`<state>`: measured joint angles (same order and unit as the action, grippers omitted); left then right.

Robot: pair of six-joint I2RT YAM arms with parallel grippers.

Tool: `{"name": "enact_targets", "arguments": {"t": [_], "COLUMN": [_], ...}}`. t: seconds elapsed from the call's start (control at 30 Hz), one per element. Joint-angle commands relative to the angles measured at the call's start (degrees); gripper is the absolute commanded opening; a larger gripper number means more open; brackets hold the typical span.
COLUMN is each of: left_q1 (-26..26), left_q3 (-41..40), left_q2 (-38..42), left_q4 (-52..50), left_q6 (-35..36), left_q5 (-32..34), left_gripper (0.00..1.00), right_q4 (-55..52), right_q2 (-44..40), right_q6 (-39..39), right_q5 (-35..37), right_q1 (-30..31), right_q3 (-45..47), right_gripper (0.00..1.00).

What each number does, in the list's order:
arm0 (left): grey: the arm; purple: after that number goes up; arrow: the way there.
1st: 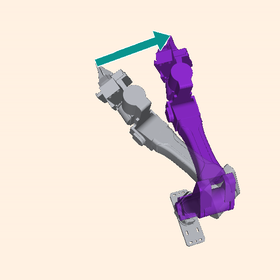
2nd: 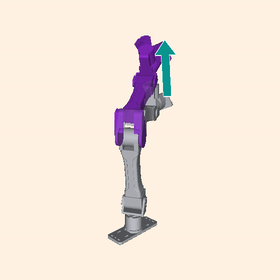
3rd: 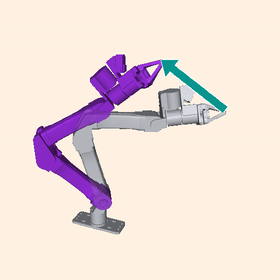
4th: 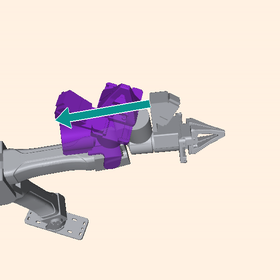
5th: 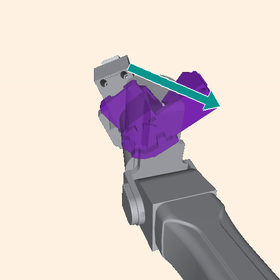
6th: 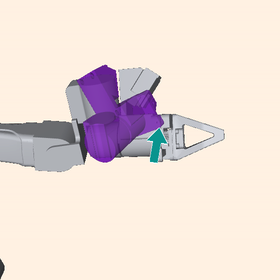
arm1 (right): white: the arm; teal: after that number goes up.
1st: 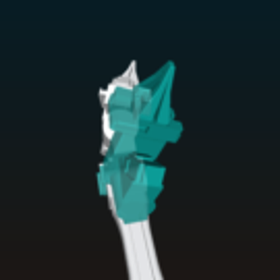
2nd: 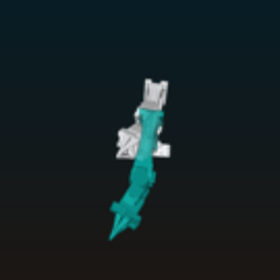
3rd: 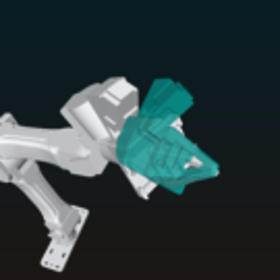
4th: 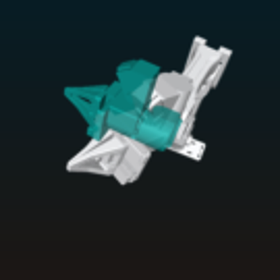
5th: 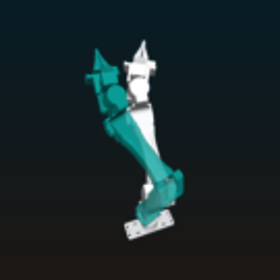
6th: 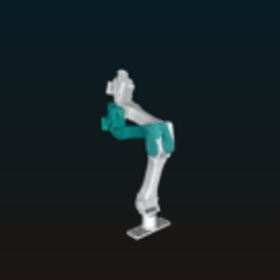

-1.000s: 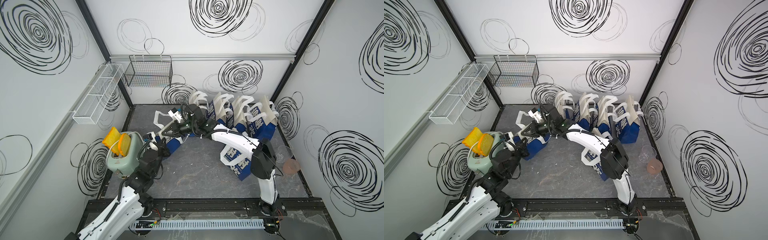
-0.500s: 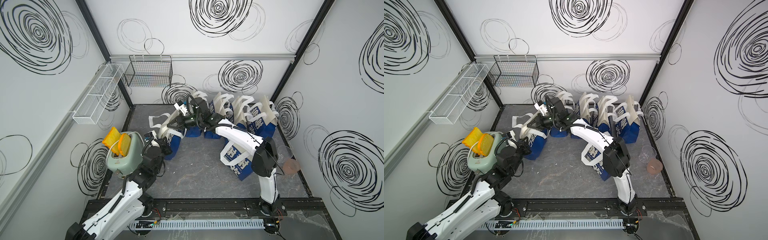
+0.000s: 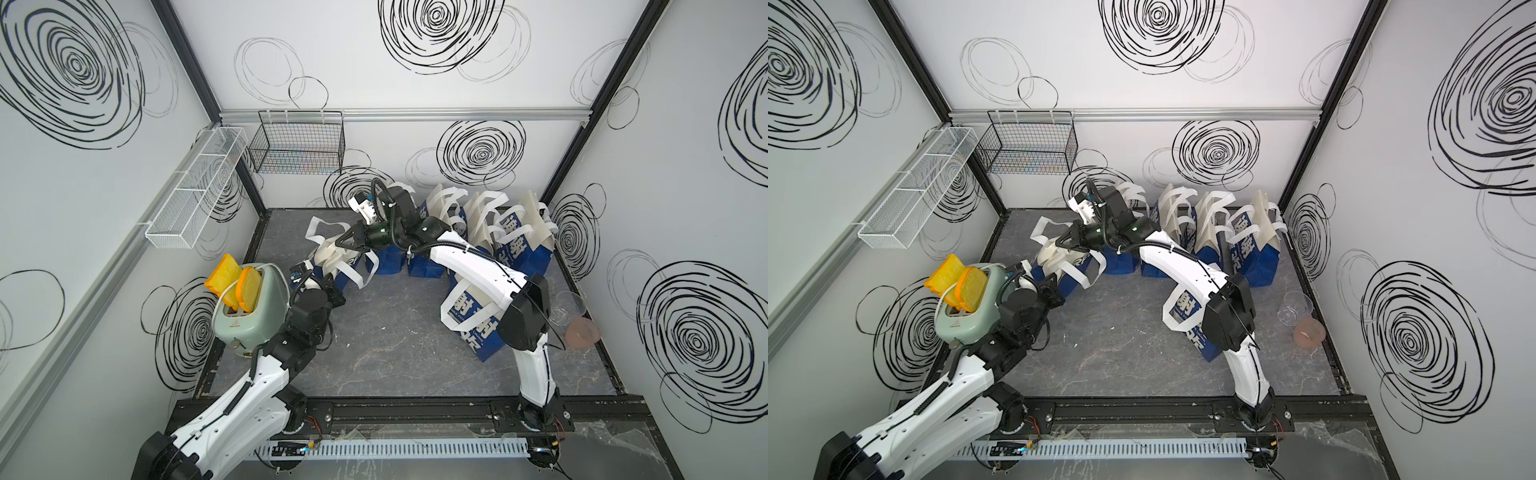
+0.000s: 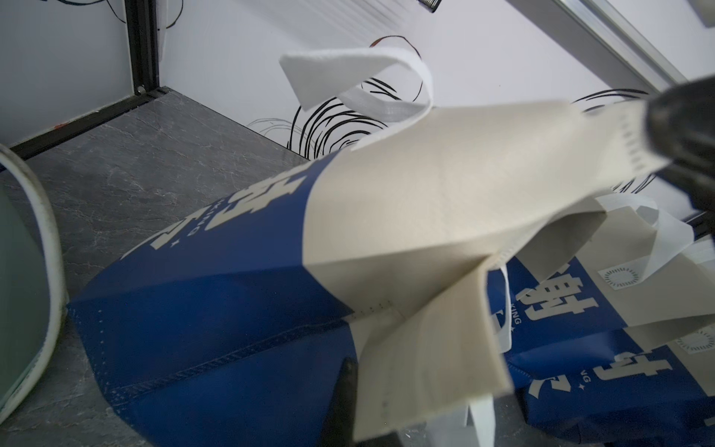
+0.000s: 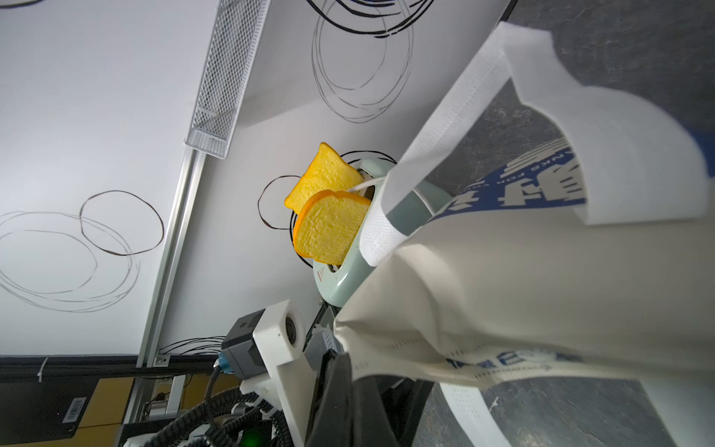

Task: Open the takeout bag
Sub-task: Open the takeout bag at the center of the board.

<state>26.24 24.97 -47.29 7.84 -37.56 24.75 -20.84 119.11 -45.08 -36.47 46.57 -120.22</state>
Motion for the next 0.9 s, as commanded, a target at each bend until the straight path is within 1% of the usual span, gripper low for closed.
{"name": "enact_targets", "arguments": {"t": [0.0, 0.13, 0.23, 0.33, 0.37, 0.4, 0.47, 0.5, 0.57, 0.63, 0.73, 0.87], "left_q1": [-1.0, -1.0, -1.0, -1.0, -1.1, -1.1, -1.1, -1.1, -1.2, -1.3, -1.8, -3.2], "left_q3": [-3.4, -2.8, -2.3, -1.8, -1.5, -1.3, -0.7, -0.4, 0.0, 0.3, 0.4, 0.9], "left_q2": [-3.4, -5.1, -5.4, -4.4, -4.1, -4.0, -3.8, -3.8, -3.7, -3.6, -3.2, -2.9], "left_q4": [-18.8, -19.1, -18.4, -17.0, -16.6, -16.3, -15.9, -15.9, -15.9, -16.0, -15.9, -15.9], "left_q6": [-2.0, -2.0, -2.4, -2.7, -2.7, -2.7, -2.7, -2.7, -2.8, -3.0, -3.8, -5.5], "left_q5": [4.6, 4.1, 3.3, 2.4, 2.0, 1.7, 0.8, 0.5, 0.0, -0.3, -0.9, -2.4], "left_gripper": [0.00, 0.00, 0.00, 0.00, 0.00, 0.00, 0.00, 0.00, 0.00, 0.00, 0.00, 0.00], "right_q4": [3.9, 0.5, -1.9, 0.1, 0.6, 1.6, 3.5, 4.7, 6.7, 8.8, 9.5, 7.9], "right_q2": [-1.6, -0.3, 1.2, 1.3, 1.3, 0.9, -0.3, -1.1, -3.3, -5.4, -7.3, -9.4], "right_q6": [4.0, 6.2, 7.6, 5.9, 5.1, 4.3, 2.3, 1.7, 0.7, -0.3, -2.6, -2.7], "right_q5": [3.7, 4.6, 3.4, -1.0, -2.3, -3.6, -5.0, -5.5, -5.6, -6.0, -6.5, -5.4], "right_q1": [-1.9, -1.3, -1.1, -1.2, -1.2, -1.2, -1.5, -1.7, -2.2, -3.1, -4.6, -5.6], "right_q3": [-7.8, -11.3, -13.7, -11.3, -10.0, -8.4, -4.2, -2.1, 2.1, 6.0, 10.9, 16.9], "right_gripper": [0.00, 0.00, 0.00, 0.00, 0.03, 0.10, 0.42, 0.49, 0.70, 0.73, 0.73, 0.67]}}
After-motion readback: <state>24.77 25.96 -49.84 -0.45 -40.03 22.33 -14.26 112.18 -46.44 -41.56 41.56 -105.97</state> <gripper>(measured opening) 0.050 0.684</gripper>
